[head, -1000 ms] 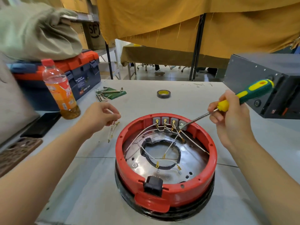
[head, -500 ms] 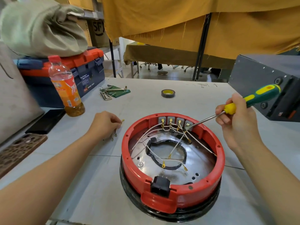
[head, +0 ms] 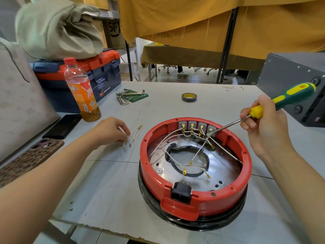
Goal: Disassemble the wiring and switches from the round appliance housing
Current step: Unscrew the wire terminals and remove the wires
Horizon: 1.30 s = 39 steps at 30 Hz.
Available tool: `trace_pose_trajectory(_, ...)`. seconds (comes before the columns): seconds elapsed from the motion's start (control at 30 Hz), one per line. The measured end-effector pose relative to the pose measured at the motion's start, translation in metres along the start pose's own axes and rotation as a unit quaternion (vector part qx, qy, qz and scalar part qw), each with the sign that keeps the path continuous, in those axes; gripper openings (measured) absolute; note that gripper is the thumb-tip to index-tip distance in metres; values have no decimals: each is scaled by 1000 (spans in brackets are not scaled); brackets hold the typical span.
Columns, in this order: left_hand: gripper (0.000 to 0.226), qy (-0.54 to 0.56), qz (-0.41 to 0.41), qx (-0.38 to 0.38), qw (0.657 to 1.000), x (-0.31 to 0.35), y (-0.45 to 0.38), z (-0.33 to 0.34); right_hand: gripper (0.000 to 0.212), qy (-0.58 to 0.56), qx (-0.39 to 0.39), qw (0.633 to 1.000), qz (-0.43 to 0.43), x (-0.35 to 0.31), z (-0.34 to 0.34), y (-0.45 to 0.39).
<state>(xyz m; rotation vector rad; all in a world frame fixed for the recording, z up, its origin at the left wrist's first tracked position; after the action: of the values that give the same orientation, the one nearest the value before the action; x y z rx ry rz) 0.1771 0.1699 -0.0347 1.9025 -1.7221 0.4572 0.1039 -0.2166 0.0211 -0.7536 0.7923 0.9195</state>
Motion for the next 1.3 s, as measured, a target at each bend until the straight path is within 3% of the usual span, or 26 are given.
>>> trace_pose_trajectory(0.2,16,-7,-43,-29,999,-16,9,4,23,-4,-1,1000,-1,2,0,0)
trace_pose_trajectory(0.47,26,2,-28,-64,998,-11,10,10,23,-1,-1,1000,0,2,1,2)
trace_pose_trajectory(0.73,21,-62,-35,-123,990,-13,9,17,24,4,-1,1000,-6,0,0,1)
trace_pose_trajectory(0.9,21,-87,-39,-103,990,-4,15,13,23,5,1,1000,-12,0,0,1)
trace_pose_trajectory(0.97,24,-118,0,-27,993,16,18,2,24,8,7,1000,-14,-1,-1,1)
trace_pose_trajectory(1.1,26,-102,179,133,969,95,44,-11,25,27,18,999,-42,-8,-3,2)
trace_pose_trajectory(1.2,43,-120,263,87,953,145,65,16,26,47,18,995,-82,-19,-1,3)
trace_pose_trajectory(1.3,77,-217,266,1,939,170,74,59,25,65,8,990,-121,-30,2,5)
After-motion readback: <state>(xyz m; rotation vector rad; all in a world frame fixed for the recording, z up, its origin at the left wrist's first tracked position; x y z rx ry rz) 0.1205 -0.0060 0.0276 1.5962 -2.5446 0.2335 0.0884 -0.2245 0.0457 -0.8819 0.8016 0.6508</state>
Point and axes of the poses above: each hand's wrist, its own y-axis away from the middle knuckle, its own z-axis out of the palm, x = y × z, the point moved 9 cm from there along -y, towards the middle knuckle, and after that the axes turned 3 degrees about -y, right-handed, at the moved point
